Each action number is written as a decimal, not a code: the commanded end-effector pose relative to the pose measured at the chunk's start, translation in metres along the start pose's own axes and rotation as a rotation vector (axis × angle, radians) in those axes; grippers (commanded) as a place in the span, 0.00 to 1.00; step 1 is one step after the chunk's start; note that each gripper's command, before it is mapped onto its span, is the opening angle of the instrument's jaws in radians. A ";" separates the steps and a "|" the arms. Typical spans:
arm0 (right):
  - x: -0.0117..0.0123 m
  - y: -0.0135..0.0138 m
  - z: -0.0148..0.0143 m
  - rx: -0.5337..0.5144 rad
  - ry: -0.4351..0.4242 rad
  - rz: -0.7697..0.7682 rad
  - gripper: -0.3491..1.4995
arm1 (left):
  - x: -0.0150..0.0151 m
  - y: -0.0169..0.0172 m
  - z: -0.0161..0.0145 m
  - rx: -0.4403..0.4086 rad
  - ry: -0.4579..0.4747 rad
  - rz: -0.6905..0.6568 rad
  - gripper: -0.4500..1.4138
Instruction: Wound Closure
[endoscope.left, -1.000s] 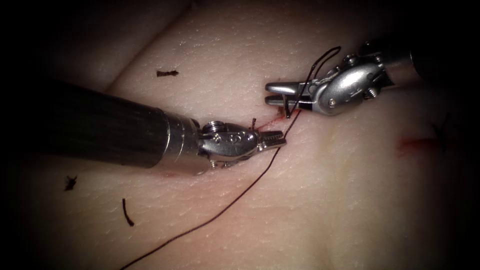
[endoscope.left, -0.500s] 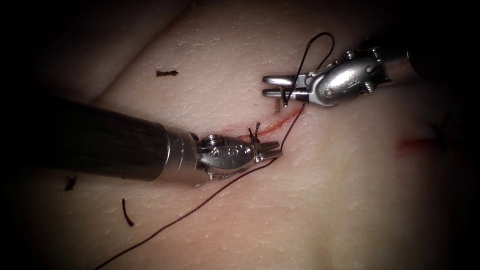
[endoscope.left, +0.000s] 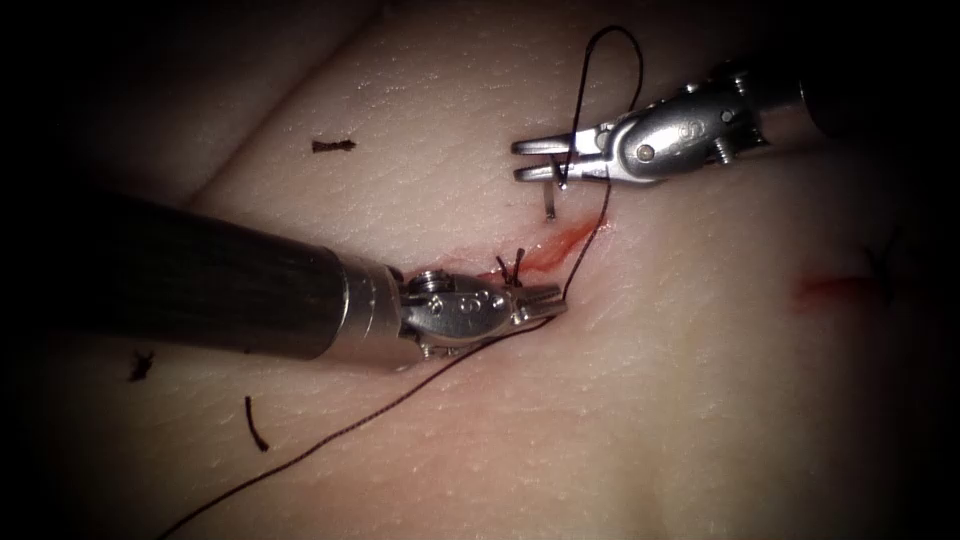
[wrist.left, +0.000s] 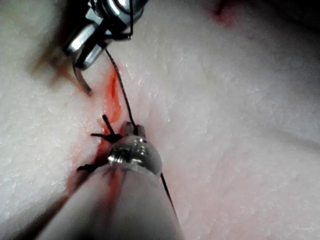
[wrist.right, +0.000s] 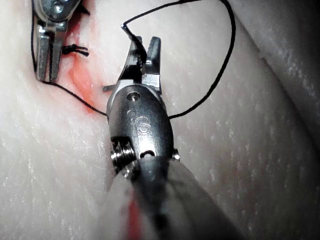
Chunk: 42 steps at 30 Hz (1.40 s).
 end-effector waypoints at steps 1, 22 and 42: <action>-0.0005 -0.0001 0.0008 0.004 0.005 0.005 0.00 | -0.0004 0.0005 0.0007 -0.002 -0.001 -0.002 0.30; -0.0023 0.0028 0.0022 -0.004 -0.022 0.440 0.00 | -0.0005 0.0008 0.0005 0.000 -0.002 -0.002 0.31; -0.0034 0.0046 0.0023 -0.104 -0.051 0.395 0.00 | -0.0007 0.0012 0.0001 -0.001 -0.003 -0.001 0.31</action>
